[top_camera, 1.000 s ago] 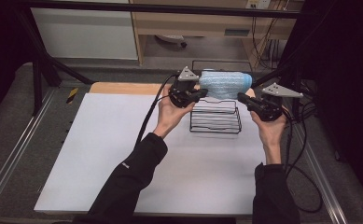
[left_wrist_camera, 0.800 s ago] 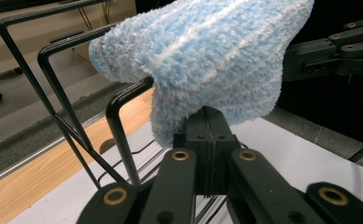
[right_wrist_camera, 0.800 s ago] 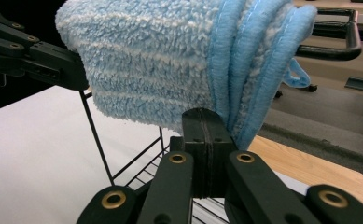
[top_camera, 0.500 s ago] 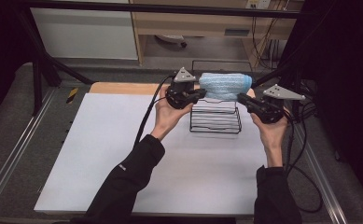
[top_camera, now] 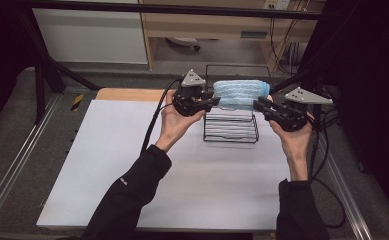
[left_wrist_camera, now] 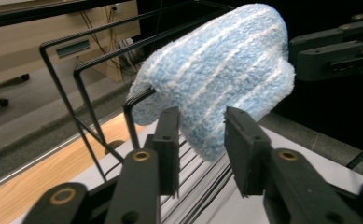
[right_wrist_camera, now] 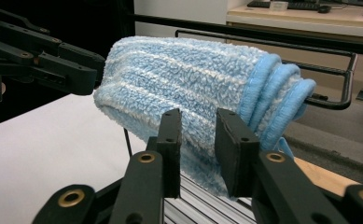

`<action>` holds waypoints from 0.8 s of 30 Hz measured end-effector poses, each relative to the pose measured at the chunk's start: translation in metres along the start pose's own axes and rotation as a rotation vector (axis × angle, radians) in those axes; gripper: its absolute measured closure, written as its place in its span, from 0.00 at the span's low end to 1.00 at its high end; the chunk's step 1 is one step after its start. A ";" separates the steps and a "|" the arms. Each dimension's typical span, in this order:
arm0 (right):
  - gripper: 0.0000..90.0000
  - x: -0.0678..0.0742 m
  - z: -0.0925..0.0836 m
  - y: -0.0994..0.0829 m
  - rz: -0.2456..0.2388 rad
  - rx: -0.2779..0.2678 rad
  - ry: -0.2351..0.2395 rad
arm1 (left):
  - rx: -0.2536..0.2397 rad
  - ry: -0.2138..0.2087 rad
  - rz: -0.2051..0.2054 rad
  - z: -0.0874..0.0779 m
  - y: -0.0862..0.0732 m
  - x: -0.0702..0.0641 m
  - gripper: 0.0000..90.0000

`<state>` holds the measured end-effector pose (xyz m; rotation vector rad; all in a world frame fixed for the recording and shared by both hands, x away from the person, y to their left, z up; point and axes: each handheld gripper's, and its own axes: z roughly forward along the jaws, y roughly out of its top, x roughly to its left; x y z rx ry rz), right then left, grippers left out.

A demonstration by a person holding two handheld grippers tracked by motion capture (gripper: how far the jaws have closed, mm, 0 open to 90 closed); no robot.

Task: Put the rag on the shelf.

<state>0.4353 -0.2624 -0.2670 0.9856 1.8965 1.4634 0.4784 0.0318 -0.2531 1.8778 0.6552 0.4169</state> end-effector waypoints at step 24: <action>0.25 0.007 -0.013 -0.009 0.014 0.017 -0.008 | 0.110 0.028 -0.015 -0.034 -0.046 0.017 0.32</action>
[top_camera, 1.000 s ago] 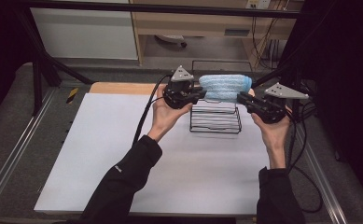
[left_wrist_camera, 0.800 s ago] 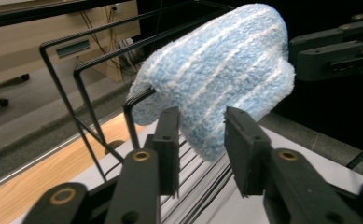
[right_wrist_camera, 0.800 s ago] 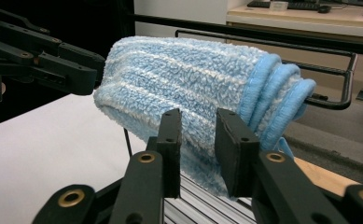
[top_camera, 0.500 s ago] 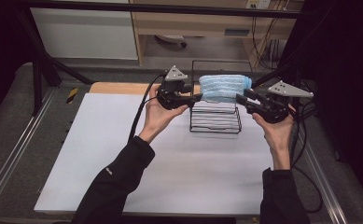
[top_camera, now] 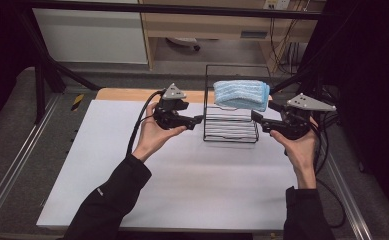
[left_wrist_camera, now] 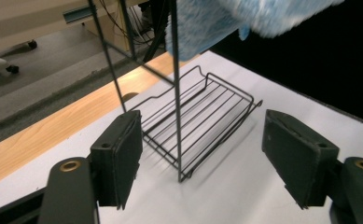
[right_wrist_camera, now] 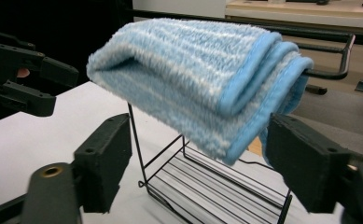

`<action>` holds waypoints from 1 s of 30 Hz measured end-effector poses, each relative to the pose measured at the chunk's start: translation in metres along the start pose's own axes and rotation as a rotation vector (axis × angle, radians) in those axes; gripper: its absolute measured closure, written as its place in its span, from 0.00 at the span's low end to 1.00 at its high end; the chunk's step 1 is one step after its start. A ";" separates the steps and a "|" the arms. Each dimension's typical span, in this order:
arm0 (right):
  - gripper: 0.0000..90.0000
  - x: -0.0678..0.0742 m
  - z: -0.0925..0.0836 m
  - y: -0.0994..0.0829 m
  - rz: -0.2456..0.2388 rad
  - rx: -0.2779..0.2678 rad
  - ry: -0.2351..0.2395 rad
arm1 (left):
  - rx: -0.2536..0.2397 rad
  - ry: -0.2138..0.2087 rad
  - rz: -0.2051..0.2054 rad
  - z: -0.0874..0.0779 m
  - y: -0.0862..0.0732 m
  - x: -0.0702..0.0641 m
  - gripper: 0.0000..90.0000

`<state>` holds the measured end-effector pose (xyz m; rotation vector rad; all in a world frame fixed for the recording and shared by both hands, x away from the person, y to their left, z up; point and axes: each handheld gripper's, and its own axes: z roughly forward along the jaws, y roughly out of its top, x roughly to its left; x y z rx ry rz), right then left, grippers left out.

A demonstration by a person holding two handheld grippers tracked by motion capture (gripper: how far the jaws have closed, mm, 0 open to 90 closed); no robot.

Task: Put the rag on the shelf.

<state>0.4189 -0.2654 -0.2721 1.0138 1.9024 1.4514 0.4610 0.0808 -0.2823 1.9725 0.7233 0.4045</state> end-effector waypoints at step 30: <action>0.01 0.018 0.003 -0.101 0.071 0.150 0.101 | 0.064 0.116 -0.123 -0.079 -0.170 0.039 0.12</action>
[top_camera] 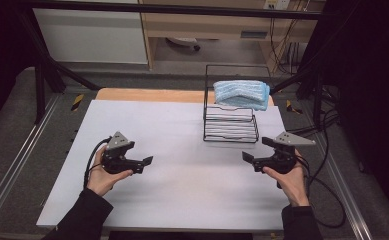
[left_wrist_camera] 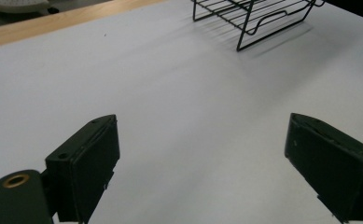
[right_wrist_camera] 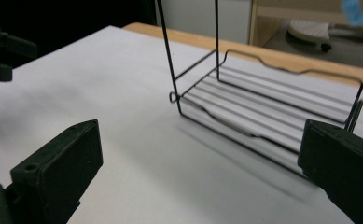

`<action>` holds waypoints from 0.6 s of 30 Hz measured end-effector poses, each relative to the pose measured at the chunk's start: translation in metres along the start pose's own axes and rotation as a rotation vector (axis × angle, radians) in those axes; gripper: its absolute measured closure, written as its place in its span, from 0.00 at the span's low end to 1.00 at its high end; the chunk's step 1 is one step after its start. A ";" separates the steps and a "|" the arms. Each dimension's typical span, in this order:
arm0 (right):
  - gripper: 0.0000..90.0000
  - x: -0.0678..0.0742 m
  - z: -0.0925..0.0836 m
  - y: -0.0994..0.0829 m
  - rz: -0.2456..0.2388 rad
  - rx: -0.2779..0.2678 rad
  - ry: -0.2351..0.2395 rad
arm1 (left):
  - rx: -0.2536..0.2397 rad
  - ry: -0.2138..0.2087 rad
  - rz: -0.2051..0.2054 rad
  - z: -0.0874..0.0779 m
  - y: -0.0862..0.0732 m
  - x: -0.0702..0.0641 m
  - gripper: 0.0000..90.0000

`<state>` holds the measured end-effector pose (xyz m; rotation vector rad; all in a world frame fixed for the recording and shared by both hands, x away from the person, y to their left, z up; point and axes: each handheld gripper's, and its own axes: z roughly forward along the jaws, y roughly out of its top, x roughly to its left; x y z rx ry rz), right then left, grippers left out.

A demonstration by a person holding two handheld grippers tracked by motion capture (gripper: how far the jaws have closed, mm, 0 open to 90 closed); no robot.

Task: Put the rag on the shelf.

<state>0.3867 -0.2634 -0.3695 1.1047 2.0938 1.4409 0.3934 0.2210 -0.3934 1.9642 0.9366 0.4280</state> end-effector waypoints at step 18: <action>0.01 -0.002 -0.001 -0.067 0.008 0.108 0.053 | 0.034 0.049 -0.034 -0.027 -0.062 0.028 0.13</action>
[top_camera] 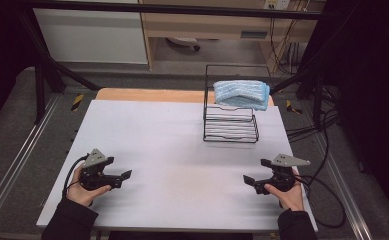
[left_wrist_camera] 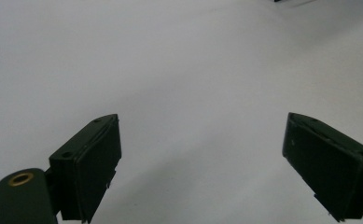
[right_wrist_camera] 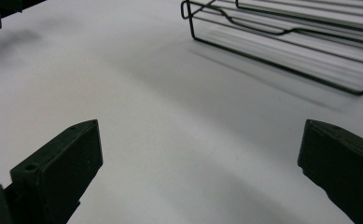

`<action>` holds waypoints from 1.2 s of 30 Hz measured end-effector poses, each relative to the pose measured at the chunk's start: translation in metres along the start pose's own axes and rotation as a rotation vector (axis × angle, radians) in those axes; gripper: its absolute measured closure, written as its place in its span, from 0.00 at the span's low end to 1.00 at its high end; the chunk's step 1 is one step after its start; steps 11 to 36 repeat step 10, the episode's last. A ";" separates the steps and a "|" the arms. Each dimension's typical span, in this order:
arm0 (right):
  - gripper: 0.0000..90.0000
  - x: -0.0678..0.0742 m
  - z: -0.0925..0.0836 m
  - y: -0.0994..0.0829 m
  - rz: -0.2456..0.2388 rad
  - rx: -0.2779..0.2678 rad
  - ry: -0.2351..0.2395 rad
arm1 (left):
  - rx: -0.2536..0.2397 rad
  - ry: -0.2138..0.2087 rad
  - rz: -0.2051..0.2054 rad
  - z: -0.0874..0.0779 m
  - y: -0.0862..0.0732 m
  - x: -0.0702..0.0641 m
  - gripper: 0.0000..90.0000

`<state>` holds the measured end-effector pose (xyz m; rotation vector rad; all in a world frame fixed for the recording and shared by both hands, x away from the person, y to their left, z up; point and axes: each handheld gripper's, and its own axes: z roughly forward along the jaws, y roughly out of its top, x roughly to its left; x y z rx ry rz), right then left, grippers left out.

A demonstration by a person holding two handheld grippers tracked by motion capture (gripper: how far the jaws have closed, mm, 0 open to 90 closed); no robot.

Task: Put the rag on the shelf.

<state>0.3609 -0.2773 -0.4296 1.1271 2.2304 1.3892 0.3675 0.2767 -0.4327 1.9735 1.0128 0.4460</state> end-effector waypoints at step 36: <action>0.01 0.000 0.001 -0.011 0.007 0.038 -0.011 | 0.011 0.005 -0.004 0.001 -0.013 0.002 0.12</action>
